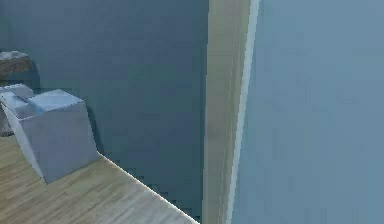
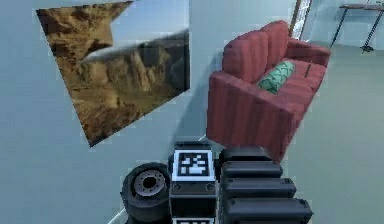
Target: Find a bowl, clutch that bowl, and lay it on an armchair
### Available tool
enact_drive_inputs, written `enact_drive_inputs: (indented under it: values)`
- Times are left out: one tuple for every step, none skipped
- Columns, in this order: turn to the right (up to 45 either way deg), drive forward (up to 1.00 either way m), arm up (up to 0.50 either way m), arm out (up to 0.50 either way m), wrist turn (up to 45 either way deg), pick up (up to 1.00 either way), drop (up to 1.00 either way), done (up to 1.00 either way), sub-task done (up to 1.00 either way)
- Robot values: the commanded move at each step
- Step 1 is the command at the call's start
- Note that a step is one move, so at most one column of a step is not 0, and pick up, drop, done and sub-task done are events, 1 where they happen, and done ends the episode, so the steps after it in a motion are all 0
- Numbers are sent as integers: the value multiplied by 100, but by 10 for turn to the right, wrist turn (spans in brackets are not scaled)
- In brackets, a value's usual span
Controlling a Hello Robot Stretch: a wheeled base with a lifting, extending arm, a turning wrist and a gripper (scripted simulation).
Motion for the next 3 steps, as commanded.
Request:
enact_drive_inputs:
  values:
    - [0, 20, 0, 0, 0, 0, 0, 0, 0]
    - [-450, 0, 0, 0, 0, 0, 0, 0, 0]
    - [-60, 0, 0, 0, 0, 0, 0, 0, 0]
